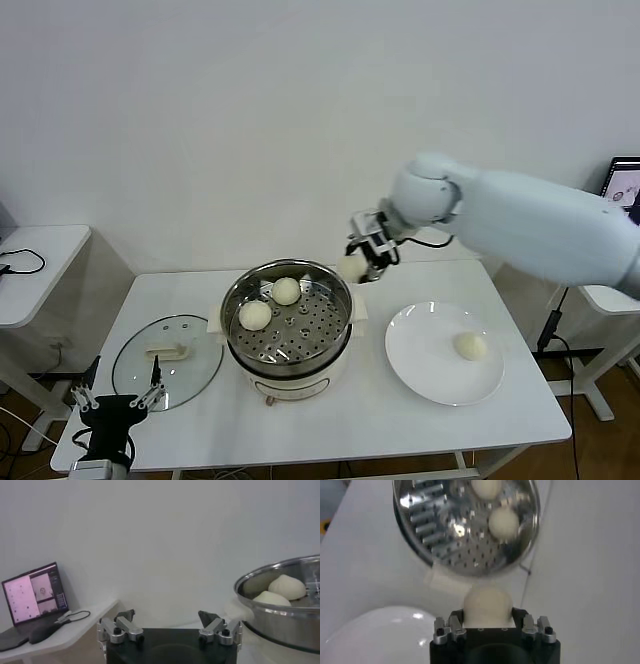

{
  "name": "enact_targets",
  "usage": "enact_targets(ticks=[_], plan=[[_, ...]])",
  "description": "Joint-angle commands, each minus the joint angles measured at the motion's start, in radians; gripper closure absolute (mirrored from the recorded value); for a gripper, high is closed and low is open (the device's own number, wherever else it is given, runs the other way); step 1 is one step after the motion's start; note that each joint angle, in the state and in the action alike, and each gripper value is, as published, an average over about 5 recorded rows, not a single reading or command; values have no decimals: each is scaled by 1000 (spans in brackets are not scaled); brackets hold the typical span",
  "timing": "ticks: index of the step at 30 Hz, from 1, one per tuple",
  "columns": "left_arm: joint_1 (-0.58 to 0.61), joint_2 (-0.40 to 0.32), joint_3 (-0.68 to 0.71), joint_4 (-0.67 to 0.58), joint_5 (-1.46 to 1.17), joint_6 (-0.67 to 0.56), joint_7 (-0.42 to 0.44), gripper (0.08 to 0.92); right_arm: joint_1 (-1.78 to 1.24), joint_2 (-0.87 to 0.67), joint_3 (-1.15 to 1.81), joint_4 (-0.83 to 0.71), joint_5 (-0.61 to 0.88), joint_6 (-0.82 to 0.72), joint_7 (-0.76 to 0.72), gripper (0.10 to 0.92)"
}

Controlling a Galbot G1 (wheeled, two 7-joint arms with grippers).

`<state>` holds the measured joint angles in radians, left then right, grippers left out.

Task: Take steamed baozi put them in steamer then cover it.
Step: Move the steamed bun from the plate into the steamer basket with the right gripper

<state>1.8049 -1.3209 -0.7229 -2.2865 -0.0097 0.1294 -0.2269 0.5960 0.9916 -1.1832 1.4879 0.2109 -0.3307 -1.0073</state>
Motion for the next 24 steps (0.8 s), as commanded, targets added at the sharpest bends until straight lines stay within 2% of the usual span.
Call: enact_targets(ticks=[1,9,24], plan=[[-1,-3,-5,-5,0,3,0,177,-46,234,-51,-27,-3,125,30,410],[3,-6,-22,-9,-3,3,1,177,-128,271,-92,-31,-149,261,61,414],[-5,-15,-24,0,-6,1,-1,177,-119,348,-131,-90,-156,411,8,409]])
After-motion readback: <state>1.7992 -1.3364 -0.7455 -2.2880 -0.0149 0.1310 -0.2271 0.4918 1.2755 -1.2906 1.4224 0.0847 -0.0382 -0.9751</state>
